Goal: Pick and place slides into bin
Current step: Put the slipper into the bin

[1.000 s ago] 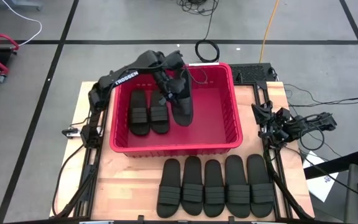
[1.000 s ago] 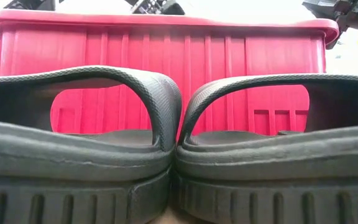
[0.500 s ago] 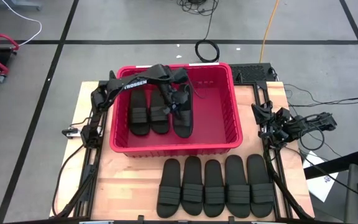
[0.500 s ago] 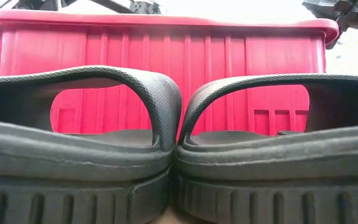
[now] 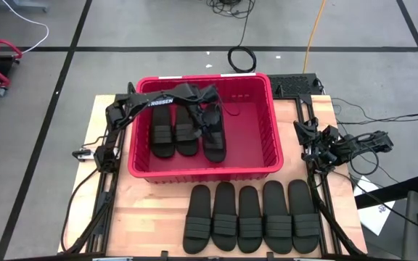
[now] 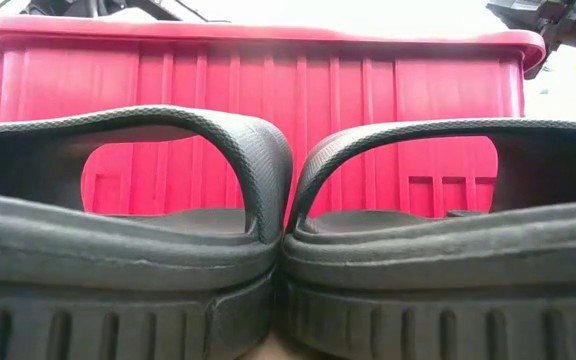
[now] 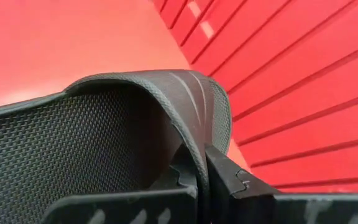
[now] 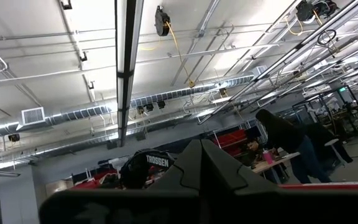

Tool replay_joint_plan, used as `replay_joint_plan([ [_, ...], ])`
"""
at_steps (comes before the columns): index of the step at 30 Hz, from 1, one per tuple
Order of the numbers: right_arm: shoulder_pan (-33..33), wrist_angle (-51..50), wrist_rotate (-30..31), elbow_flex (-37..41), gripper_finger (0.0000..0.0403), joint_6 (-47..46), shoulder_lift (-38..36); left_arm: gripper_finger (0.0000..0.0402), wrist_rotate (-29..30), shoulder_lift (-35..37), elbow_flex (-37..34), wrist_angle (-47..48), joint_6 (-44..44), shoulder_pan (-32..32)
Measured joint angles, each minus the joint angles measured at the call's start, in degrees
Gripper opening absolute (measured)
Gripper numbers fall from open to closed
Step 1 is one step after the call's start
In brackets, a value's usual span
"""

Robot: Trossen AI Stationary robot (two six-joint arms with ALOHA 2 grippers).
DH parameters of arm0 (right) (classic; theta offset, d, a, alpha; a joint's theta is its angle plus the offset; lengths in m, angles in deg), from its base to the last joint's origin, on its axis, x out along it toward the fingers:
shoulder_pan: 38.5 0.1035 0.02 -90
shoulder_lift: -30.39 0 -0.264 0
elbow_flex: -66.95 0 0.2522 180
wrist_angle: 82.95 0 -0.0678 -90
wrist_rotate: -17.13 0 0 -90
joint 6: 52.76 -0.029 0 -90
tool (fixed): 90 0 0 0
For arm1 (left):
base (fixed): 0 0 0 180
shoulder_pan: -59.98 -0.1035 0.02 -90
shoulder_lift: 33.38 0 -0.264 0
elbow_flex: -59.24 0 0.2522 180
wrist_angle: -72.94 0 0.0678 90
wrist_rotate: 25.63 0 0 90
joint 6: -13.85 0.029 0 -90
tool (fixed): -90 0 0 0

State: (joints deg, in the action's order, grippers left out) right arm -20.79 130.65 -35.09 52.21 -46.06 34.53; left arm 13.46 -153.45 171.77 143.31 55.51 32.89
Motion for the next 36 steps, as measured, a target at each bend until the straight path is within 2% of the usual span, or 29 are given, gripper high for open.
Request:
replay_joint_plan([
  [8,0.0,-0.1,1.6,0.0,0.0,0.0,0.0,0.0,6.0,-0.1,-3.9,-2.8,1.5,-0.3],
  [21,0.0,-0.1,1.5,0.0,0.0,0.0,0.0,0.0002,6.2,0.0,-9.3,-9.1,-1.3,-2.1],
  [30,0.0,-0.1,1.5,0.0,0.0,0.0,0.0,0.0007,16.9,0.1,-10.1,-14.4,1.1,-0.4],
  [33,0.0,-0.1,1.5,0.0,0.0,0.0,0.0,0.0017,17.5,0.1,-10.1,-14.5,2.8,-0.2],
  [36,0.0,-0.1,1.4,0.0,0.0,0.0,0.0,0.0045,18.0,0.1,-10.1,-14.7,2.9,-0.2],
])
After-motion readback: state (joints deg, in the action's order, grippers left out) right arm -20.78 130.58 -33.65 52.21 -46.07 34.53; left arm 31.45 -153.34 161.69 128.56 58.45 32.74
